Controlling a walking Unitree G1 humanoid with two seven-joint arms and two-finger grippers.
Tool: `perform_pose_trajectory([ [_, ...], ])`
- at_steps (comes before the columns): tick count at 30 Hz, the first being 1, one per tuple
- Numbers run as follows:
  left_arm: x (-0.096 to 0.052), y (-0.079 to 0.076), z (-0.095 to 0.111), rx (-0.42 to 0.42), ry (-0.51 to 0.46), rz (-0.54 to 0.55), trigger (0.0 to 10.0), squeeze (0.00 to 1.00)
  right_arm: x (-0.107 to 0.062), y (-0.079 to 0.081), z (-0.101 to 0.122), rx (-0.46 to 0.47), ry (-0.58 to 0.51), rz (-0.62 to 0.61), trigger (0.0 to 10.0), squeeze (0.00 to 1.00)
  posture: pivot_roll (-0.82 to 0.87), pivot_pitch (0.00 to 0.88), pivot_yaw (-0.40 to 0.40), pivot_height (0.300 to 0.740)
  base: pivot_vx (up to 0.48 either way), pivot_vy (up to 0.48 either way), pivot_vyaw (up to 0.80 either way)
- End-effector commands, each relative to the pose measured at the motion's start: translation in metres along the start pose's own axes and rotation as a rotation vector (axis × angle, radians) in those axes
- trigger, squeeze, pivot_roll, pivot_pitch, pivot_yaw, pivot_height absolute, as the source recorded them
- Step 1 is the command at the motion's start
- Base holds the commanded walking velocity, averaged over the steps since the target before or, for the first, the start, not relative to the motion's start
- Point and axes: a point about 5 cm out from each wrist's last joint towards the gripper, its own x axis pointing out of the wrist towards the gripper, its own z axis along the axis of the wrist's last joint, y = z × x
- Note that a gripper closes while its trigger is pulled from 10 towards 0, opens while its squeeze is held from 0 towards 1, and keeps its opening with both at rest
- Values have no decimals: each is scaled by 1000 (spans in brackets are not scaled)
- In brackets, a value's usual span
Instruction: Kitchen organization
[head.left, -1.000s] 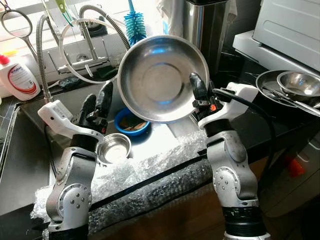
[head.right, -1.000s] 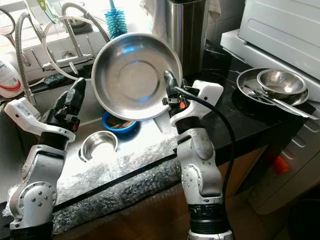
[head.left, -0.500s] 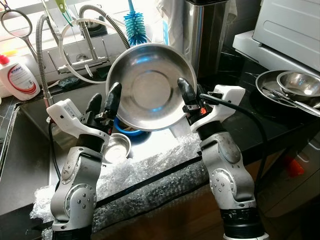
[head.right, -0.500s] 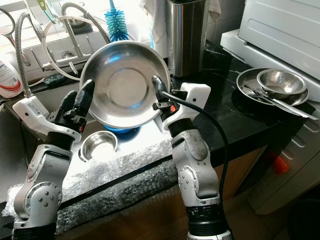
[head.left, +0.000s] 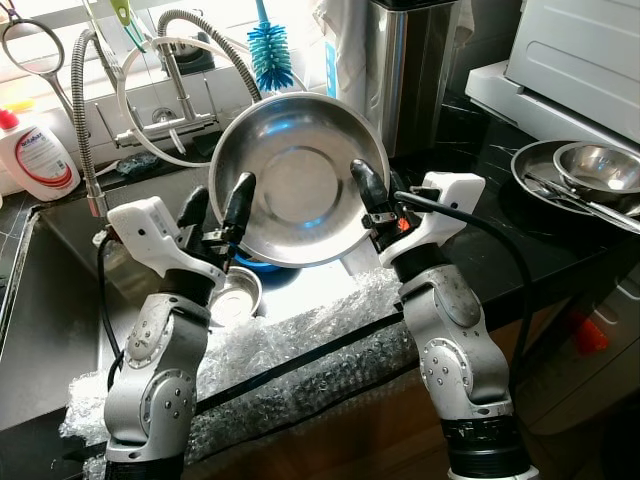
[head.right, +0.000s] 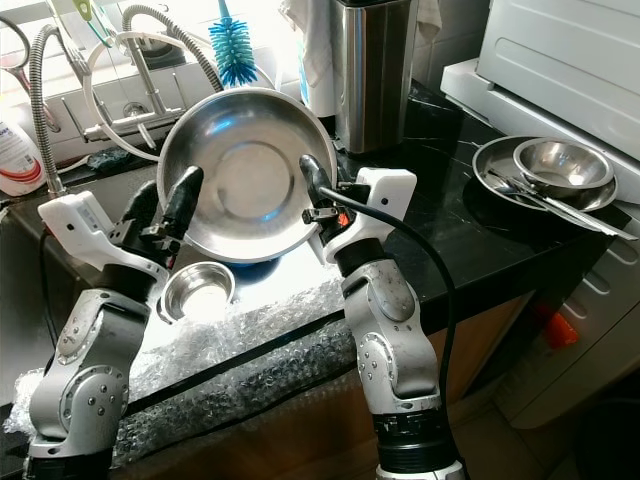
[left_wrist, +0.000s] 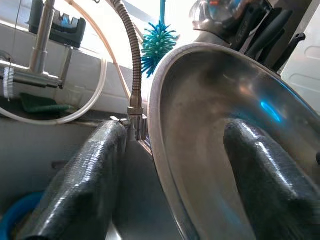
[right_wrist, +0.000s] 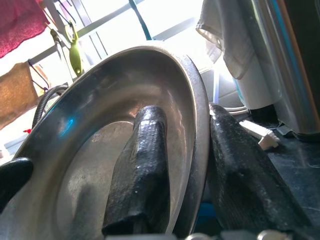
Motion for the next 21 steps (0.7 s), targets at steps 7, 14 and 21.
perform_pose_trajectory([
  [7, 0, 1, 4, 27, -17, 5, 0, 0, 1, 7, 0, -6, 1, 32, 10000, 0, -124, 0, 110, 740, 0, 0, 0],
  [14, 0, 1, 5, 29, -27, 3, 0, 0, 1, 7, -1, -15, 5, 29, 10000, 0, -124, 0, 110, 740, 0, 0, 0],
  [21, 0, 0, 3, 28, -18, -6, 0, 0, 1, 7, -1, -23, 7, 34, 10000, 0, -124, 0, 110, 740, 0, 0, 0],
])
